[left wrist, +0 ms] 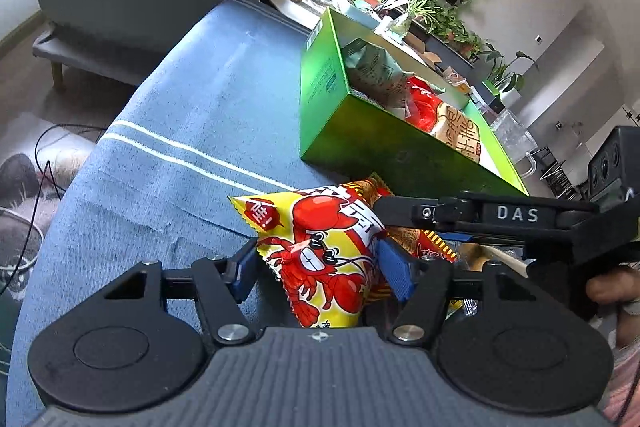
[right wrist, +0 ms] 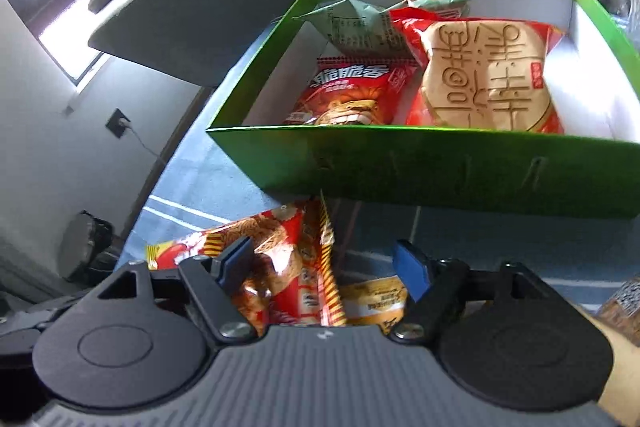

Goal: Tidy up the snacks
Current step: 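Lift the crayfish bag with both tools and carry it over the green box, then release the crayfish bag into the green box by opening both tools, then move both tools to the bagged bread loaf and grasp it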

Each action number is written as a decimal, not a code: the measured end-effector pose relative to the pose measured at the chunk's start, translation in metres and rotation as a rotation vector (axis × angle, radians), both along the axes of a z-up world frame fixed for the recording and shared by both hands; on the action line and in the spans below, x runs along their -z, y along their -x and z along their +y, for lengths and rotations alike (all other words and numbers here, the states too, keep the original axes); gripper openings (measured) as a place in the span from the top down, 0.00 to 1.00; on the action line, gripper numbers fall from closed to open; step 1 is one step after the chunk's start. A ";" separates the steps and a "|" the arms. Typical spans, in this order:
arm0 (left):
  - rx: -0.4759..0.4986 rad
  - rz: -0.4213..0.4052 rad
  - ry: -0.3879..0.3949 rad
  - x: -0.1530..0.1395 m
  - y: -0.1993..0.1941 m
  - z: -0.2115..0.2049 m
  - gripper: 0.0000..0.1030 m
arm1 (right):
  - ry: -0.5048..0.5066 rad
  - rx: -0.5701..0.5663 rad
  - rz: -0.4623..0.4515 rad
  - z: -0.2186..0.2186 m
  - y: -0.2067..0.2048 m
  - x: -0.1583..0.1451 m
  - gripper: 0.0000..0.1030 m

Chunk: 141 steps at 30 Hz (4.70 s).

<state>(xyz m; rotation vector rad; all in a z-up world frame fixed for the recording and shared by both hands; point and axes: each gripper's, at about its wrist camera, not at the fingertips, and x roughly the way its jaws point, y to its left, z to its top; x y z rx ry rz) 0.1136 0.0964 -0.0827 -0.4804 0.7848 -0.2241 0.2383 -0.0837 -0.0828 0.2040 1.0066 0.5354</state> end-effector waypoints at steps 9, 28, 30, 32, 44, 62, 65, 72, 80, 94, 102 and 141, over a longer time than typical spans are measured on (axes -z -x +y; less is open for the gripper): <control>0.010 -0.072 -0.026 -0.023 0.006 -0.007 0.44 | -0.070 -0.061 -0.027 0.000 0.015 -0.018 0.38; 0.167 -0.324 -0.061 -0.114 -0.089 -0.097 0.44 | -0.210 0.172 -0.248 -0.093 -0.009 -0.082 0.39; 0.176 -0.340 -0.067 -0.119 -0.104 -0.106 0.44 | -0.224 0.200 -0.262 -0.101 -0.022 -0.085 0.39; 0.182 -0.344 -0.071 -0.120 -0.120 -0.111 0.44 | -0.246 0.222 -0.272 -0.109 -0.037 -0.086 0.39; 0.201 -0.206 -0.118 -0.070 -0.192 -0.136 0.43 | -0.225 0.330 -0.211 -0.130 -0.102 -0.043 0.39; 0.197 -0.274 -0.172 -0.093 -0.128 -0.118 0.34 | -0.101 0.363 -0.269 -0.142 -0.060 -0.060 0.24; 0.198 -0.278 -0.176 -0.095 -0.102 -0.111 0.33 | -0.112 0.326 -0.275 -0.149 -0.034 -0.066 0.23; 0.226 -0.217 -0.166 -0.078 -0.059 -0.106 0.32 | -0.069 0.309 -0.233 -0.159 0.016 -0.057 0.23; 0.255 -0.111 -0.129 -0.045 -0.033 -0.118 0.32 | -0.044 0.272 -0.156 -0.144 0.058 -0.034 0.23; 0.130 -0.078 -0.092 -0.038 -0.006 -0.077 0.32 | -0.131 0.276 -0.044 -0.131 0.069 -0.013 0.23; 0.007 -0.102 -0.078 -0.043 0.007 -0.033 0.31 | -0.169 0.127 -0.099 -0.081 0.084 -0.034 0.23; 0.215 -0.027 0.027 -0.012 0.000 -0.070 0.43 | -0.157 0.091 0.030 -0.060 0.031 -0.005 0.45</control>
